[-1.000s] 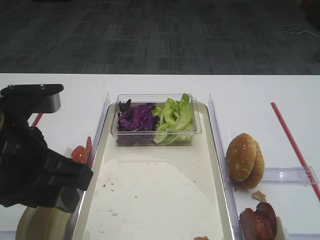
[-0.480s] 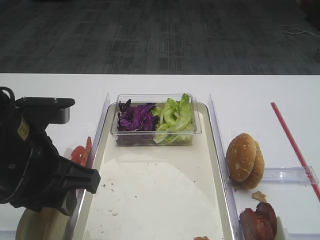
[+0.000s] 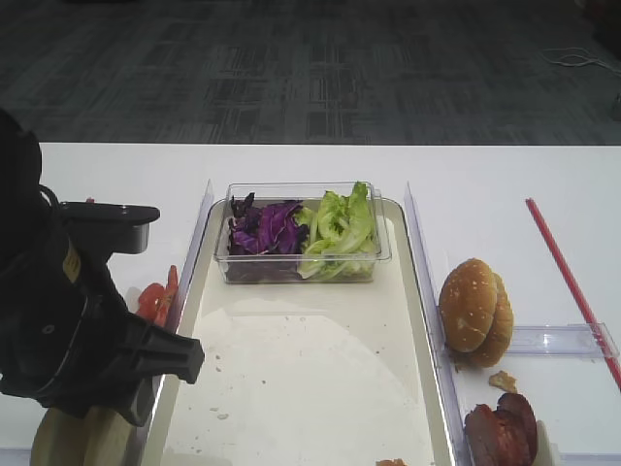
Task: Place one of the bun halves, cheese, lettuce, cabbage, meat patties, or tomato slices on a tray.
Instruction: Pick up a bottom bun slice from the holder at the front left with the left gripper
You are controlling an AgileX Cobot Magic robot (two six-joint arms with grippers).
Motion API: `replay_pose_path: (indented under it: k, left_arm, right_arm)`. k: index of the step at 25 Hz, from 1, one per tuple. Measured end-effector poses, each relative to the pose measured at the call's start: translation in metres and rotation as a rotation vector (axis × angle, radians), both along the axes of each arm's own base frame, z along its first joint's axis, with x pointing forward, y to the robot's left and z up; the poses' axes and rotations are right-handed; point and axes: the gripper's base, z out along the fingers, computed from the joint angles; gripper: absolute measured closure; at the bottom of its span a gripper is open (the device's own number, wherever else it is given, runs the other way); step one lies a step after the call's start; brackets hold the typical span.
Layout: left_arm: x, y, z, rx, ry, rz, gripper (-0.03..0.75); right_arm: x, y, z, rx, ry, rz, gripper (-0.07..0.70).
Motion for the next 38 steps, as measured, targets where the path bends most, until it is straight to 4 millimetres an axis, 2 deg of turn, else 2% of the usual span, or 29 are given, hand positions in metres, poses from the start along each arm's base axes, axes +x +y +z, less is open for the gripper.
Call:
replay_pose_path:
  k: [13,22,38]
  left_arm:
    - [0.0034,-0.0029,-0.0099,0.033,0.039,-0.017,0.46]
    - [0.0031,-0.0025,-0.01,0.037,0.041,-0.018,0.561]
    - [0.003,-0.0016,-0.01,0.047,0.042,-0.022,0.59]
  right_arm:
    - [0.0,0.0,0.0,0.002,0.0,-0.001,-0.062]
    - [0.0,0.0,0.0,0.002,0.0,-0.001,-0.062]
    - [0.0,0.0,0.0,0.004,0.0,-0.002,-0.062]
